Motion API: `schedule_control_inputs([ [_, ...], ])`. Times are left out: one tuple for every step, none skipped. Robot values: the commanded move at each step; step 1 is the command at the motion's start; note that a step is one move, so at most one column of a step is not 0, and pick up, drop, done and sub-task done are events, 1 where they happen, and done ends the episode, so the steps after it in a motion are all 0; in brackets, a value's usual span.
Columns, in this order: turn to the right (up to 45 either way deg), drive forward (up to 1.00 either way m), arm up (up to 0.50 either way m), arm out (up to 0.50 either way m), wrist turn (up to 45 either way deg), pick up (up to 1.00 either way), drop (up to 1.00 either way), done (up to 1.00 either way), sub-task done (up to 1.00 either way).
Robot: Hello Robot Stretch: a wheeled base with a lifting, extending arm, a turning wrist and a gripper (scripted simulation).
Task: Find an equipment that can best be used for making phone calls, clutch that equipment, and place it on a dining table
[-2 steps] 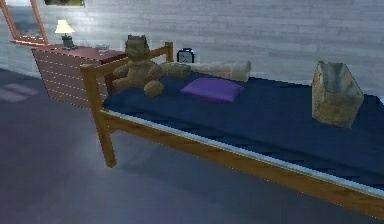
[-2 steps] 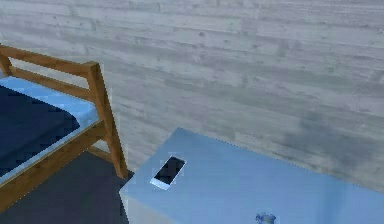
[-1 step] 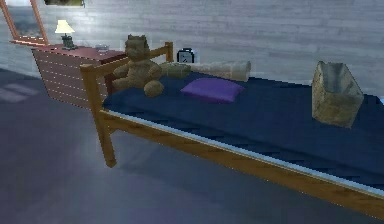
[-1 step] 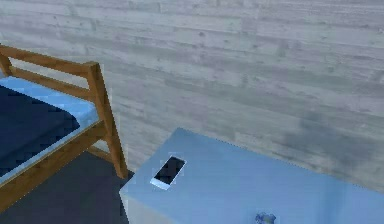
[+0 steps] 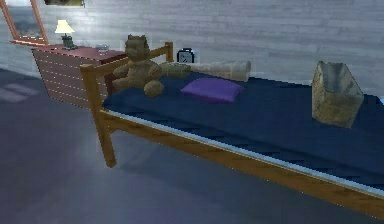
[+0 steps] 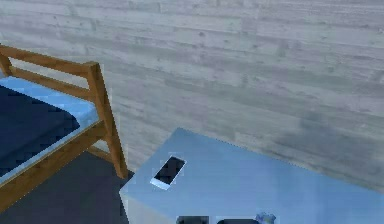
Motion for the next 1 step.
schedule_control_inputs([
  [0.0, 0.0, 0.0, 0.24, 0.0, 0.0, 0.0, 0.0, 0.0],
])
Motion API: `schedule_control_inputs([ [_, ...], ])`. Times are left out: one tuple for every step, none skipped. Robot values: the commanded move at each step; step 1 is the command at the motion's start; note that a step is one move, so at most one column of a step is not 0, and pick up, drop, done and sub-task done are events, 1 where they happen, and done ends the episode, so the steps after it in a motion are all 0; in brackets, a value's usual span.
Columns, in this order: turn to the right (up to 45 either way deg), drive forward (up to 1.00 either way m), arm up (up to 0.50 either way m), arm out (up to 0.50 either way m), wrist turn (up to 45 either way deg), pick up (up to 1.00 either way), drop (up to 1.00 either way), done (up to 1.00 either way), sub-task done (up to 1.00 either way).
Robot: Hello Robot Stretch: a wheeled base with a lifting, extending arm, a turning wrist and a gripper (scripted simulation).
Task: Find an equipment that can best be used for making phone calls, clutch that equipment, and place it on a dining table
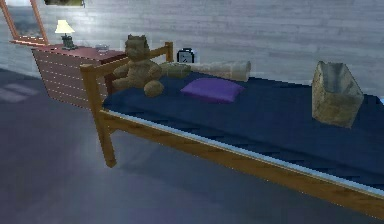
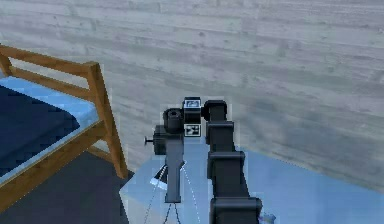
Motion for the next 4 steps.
schedule_control_inputs([
  [0.0, 0.0, 0.0, 0.0, 45.0, 0.0, 0.0, 0.0, 0.0],
  [0.0, 0.0, 0.0, 0.0, 45.0, 0.0, 0.0, 0.0, 0.0],
  [0.0, 0.0, 0.0, 0.0, 45.0, 0.0, 0.0, 0.0, 0.0],
  [0.0, 0.0, 0.0, 0.0, 24.0, 0.0, 0.0, 0.0, 0.0],
])
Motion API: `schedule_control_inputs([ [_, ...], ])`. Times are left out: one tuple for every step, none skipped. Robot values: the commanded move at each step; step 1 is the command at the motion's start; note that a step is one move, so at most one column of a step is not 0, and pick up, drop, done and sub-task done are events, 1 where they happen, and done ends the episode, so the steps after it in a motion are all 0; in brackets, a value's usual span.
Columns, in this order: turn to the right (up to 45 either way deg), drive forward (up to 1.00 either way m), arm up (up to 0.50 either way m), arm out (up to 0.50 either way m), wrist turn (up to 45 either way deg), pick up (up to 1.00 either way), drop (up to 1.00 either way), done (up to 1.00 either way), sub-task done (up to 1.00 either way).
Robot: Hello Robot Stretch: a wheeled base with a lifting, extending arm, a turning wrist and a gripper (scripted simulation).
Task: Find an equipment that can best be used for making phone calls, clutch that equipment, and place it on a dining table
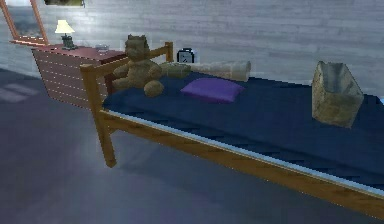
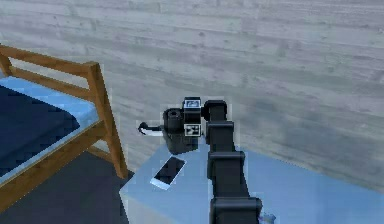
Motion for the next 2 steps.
schedule_control_inputs([
  [0.0, 0.0, -0.3, 0.0, 0.0, 0.0, 0.0, 0.0, 0.0],
  [0.0, 0.0, 0.0, 0.0, 0.0, 1.0, 0.0, 0.0, 0.0],
])
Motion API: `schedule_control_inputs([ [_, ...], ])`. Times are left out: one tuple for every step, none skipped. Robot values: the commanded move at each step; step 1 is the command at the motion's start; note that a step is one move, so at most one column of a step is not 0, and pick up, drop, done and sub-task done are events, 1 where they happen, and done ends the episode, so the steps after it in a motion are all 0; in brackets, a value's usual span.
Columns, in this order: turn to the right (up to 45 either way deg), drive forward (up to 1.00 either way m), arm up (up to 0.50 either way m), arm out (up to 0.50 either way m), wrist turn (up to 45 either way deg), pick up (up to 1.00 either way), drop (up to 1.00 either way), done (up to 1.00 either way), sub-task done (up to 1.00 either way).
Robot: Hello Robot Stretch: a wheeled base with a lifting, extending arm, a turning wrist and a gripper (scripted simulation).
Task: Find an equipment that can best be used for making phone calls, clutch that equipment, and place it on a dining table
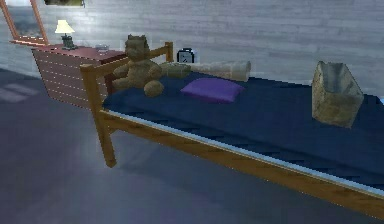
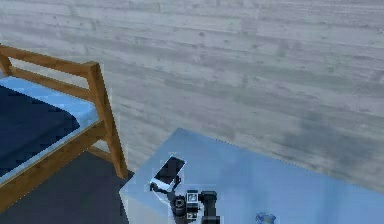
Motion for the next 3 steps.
schedule_control_inputs([
  [0.0, 0.0, 0.1, 0.0, 0.0, 0.0, 0.0, 0.0, 0.0],
  [0.0, 0.0, 0.28, 0.0, 0.0, 0.0, 0.0, 0.0, 0.0],
  [0.0, 0.0, 0.0, 0.0, -45.0, 0.0, 0.0, 0.0, 0.0],
])
